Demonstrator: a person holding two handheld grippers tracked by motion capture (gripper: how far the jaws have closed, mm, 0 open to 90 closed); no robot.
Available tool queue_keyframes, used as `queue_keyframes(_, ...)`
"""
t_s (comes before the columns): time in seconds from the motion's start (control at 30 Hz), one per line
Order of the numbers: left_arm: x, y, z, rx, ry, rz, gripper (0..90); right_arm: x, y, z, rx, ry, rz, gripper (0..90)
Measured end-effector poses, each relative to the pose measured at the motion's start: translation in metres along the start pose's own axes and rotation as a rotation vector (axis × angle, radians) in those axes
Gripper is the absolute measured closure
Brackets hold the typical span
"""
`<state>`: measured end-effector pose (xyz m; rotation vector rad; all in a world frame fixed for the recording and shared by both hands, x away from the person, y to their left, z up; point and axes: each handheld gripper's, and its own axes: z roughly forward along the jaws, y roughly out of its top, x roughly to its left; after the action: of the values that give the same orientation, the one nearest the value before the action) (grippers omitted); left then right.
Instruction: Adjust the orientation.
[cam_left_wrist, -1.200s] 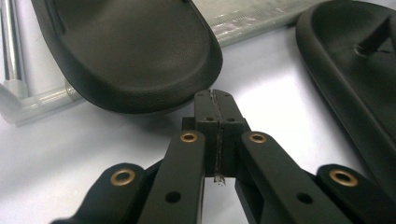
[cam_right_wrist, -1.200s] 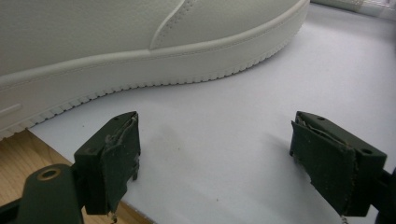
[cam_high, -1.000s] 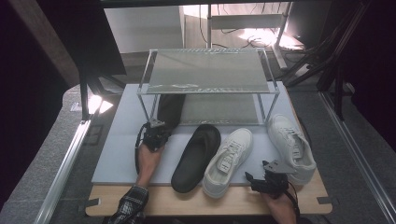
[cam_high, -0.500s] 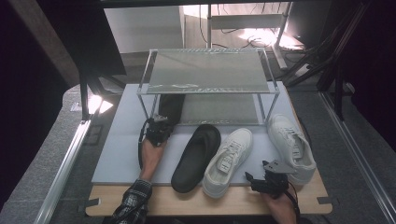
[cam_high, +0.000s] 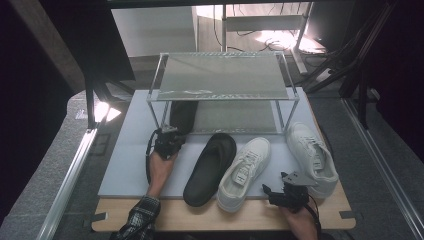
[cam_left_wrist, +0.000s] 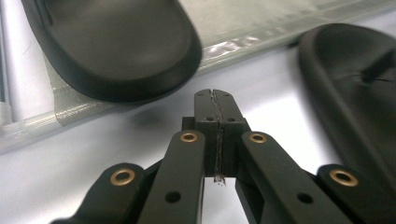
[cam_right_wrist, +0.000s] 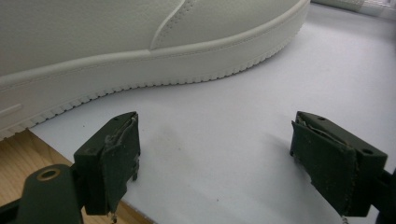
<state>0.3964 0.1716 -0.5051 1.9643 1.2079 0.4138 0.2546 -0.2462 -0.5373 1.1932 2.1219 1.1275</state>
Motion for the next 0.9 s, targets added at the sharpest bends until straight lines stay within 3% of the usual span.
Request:
queue_keyframes(0.43, -0.025, -0.012, -0.043, -0.027, -0.077, 0.072, 89.6, 0.0, 0.0, 0.0, 0.001, -0.001, -0.001, 16.0)
queue_keyframes(0.9, -0.043, -0.026, -0.064, -0.031, -0.147, 0.098, 77.7, 0.0, 0.0, 0.0, 0.001, -0.002, -0.001, 16.0)
